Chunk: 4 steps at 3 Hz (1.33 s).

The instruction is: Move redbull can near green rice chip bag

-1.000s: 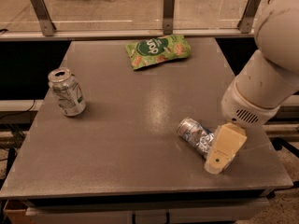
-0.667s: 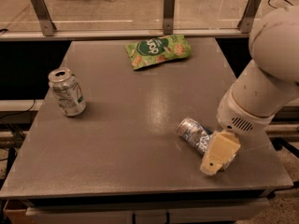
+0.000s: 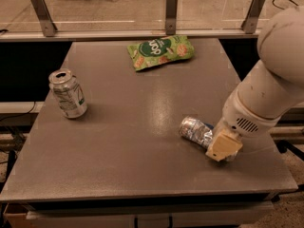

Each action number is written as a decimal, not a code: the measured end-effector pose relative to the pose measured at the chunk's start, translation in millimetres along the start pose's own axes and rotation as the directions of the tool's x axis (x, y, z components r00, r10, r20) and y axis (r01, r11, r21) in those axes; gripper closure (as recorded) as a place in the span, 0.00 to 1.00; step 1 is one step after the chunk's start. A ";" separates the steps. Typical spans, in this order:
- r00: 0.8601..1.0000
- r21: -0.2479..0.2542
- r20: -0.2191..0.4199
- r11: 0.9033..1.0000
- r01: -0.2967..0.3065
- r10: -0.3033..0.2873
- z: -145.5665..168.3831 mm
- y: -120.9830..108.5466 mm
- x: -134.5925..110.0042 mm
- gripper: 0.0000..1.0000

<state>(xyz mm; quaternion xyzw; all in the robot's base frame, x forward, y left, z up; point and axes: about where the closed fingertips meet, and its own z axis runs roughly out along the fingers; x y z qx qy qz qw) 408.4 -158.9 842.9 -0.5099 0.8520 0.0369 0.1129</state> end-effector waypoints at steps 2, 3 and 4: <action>0.997 0.116 0.066 0.992 -0.046 0.039 -48.7 -37.1 -3.9 1.00; 0.997 0.114 0.065 0.992 -0.045 0.038 -48.2 -36.1 -3.7 1.00; 0.995 0.135 0.096 0.989 -0.053 0.040 -44.8 -54.7 -15.9 1.00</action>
Offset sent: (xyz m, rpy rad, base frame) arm 0.0445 -0.0391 0.0806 0.0175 -0.1990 -0.1003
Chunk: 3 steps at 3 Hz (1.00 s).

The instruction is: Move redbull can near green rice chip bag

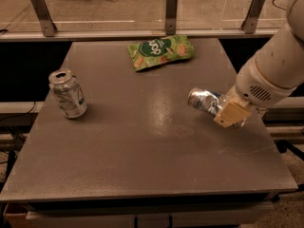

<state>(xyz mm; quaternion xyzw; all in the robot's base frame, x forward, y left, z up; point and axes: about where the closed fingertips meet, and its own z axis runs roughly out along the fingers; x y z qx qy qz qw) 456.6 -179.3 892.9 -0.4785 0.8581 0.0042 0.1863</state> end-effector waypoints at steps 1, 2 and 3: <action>1.000 0.025 0.015 1.000 -0.005 0.005 13.9 -33.1 -19.8 1.00; 1.000 0.033 -0.003 0.999 0.000 0.000 41.4 -62.0 -42.8 1.00; 1.000 0.040 -0.017 0.999 -0.005 0.006 66.9 -90.8 -67.2 1.00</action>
Offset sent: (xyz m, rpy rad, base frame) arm 0.1431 0.0207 -0.0334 -0.0470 -0.0192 -0.0116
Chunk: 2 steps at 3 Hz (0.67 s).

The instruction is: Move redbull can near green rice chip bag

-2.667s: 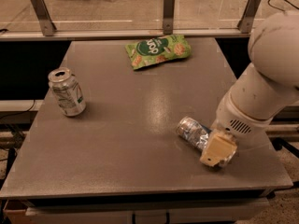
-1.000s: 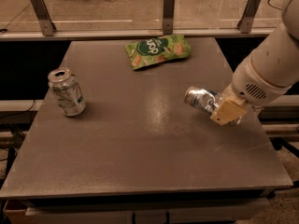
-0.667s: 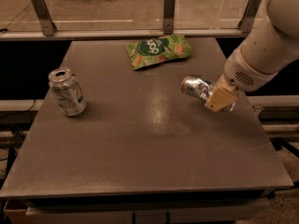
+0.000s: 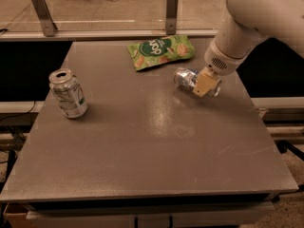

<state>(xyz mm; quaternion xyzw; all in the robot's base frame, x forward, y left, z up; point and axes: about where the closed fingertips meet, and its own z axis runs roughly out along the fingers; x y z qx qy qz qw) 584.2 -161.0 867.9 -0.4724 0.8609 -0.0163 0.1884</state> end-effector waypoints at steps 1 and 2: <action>1.000 0.002 0.005 1.000 -0.012 0.012 20.5 -19.3 -26.8 1.00; 0.999 0.005 0.005 0.999 -0.037 0.037 34.1 -33.7 -42.4 0.85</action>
Offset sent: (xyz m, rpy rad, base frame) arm 0.0901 0.0291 -0.0142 0.0264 -0.0055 -0.0721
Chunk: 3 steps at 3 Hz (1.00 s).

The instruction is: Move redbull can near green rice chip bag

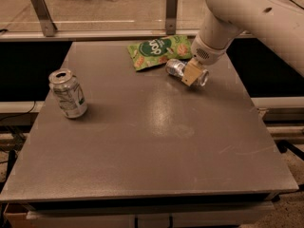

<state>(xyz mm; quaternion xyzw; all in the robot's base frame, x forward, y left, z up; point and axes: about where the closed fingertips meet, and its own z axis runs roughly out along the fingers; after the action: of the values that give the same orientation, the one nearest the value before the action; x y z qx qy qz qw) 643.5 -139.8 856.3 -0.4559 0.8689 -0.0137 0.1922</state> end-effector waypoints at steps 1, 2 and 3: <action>1.000 0.003 0.004 1.000 -0.020 0.020 10.2 -9.9 -14.9 0.62; 0.999 0.013 0.009 0.999 -0.039 0.039 14.6 -19.3 -25.4 0.38; 0.999 0.023 0.012 0.998 -0.051 0.051 14.2 -26.7 -28.6 0.15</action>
Offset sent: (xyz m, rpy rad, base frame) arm 0.0504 0.0138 0.0043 0.0216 -0.0260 -0.0643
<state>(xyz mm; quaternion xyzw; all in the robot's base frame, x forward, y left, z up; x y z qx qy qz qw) 684.0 -130.4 857.7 -0.4314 0.8789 -0.0163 0.2028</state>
